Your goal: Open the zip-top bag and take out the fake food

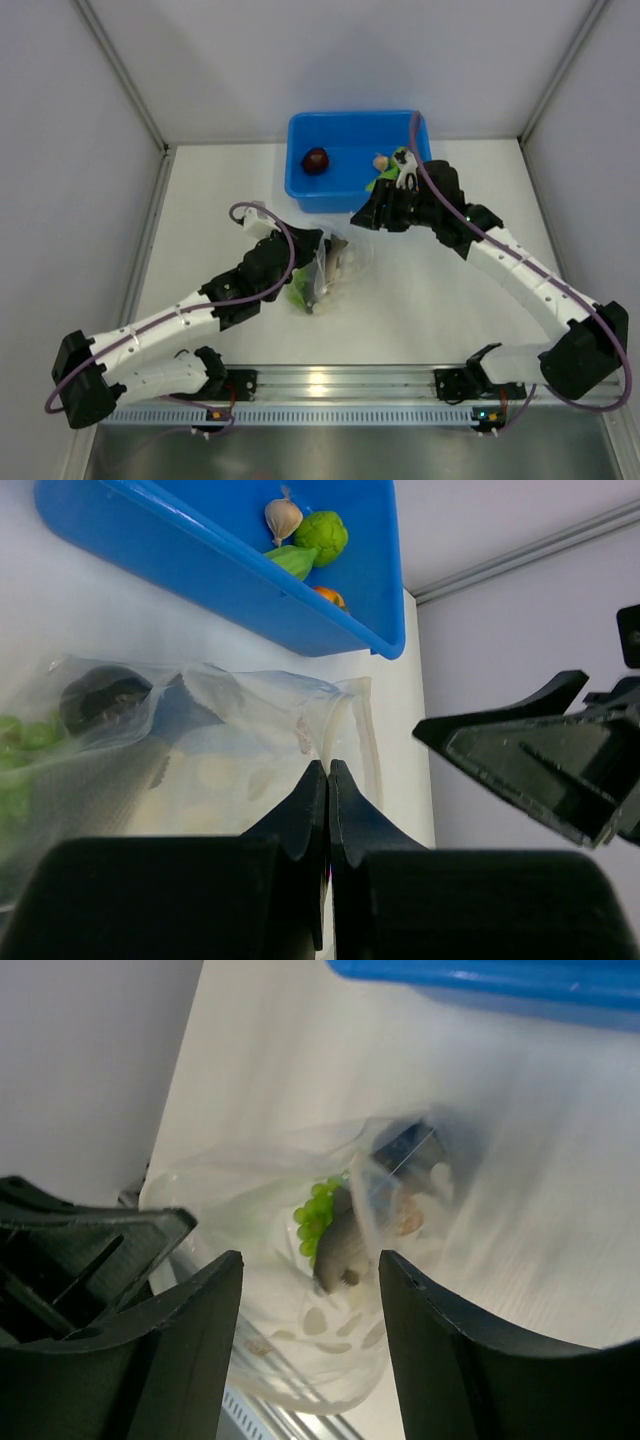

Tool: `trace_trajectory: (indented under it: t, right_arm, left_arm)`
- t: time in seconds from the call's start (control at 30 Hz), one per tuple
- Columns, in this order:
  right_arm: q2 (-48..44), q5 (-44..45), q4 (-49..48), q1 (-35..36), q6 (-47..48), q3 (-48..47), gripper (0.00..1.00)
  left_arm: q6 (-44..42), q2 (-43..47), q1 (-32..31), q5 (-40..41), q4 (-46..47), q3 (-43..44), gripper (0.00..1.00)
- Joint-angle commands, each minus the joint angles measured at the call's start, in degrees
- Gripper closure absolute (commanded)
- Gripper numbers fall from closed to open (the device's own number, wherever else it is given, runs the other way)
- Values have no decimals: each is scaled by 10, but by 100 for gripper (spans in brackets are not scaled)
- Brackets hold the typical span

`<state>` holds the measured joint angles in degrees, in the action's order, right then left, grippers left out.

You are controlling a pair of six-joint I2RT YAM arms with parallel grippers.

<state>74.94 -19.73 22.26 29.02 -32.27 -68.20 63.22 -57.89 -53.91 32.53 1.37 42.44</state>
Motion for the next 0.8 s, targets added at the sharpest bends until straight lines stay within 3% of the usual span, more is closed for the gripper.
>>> trace_trajectory:
  t: [0.0, 0.3, 0.47, 0.77]
  right_arm:
    - [-47, 1, -65, 42, -46, 24, 43]
    - [-57, 139, -96, 110, -101, 82, 45]
    - [3, 161, -92, 138, -105, 62, 46]
    - [81, 304, -86, 184, -136, 55, 56]
  left_arm:
    - [16, -11, 2, 2, 16, 35, 100]
    - [70, -9, -44, 81, 80, 10, 100]
    - [89, -44, -54, 90, 85, 28, 100]
    - [129, -76, -66, 113, 84, 51, 100]
